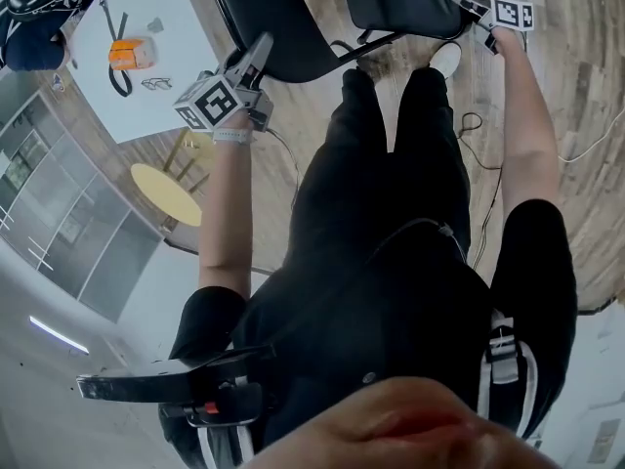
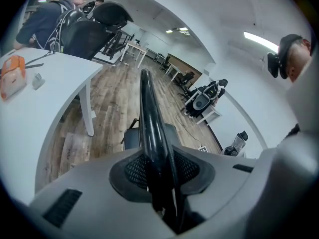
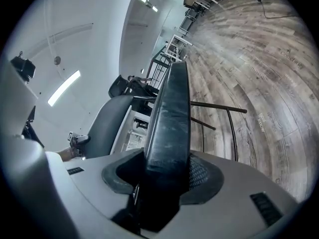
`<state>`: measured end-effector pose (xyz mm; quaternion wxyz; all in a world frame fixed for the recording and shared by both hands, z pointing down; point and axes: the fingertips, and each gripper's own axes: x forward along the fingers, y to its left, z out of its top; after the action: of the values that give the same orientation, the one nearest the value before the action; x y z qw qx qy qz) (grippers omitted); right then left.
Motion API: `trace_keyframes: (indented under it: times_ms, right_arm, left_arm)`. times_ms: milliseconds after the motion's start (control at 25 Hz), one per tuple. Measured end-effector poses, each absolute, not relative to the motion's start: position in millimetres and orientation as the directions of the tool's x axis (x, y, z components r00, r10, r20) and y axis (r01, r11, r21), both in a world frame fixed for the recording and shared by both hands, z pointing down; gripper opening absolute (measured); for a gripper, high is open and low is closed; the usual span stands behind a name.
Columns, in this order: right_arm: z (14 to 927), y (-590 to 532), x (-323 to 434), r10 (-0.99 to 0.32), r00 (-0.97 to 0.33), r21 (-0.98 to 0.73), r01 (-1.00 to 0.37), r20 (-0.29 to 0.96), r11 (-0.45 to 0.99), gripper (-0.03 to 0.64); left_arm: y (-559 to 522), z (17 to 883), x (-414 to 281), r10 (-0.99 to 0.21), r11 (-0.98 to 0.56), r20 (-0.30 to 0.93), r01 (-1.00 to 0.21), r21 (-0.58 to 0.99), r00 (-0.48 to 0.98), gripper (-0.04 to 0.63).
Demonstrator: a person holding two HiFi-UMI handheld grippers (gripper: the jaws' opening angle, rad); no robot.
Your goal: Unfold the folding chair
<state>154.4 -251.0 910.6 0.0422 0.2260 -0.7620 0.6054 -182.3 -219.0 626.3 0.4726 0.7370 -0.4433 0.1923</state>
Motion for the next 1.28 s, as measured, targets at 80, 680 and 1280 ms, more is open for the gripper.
trace_keyframes:
  times_ms: [80,680,1280]
  right_arm:
    - [920,-252,164,-0.290,-0.902,-0.909,-0.378,0.319,0.175,0.198]
    - [1011,-248,233,-0.244,-0.917,-0.939,-0.340,0.316,0.060,0.206]
    - [1061,-248,273,-0.290,-0.939,-0.982,-0.162,0.183,-0.095,0.229]
  left_arm:
    - [-218,633,-184,-0.467,-0.150,0.707,-0.836,0.528,0.531,0.094]
    - [-216,680,-169,-0.408,-0.148,0.707,-0.807,0.572,0.577,0.095]
    - [-216,718,-139,-0.355,-0.113,0.746,-0.818,0.564,0.563,0.097]
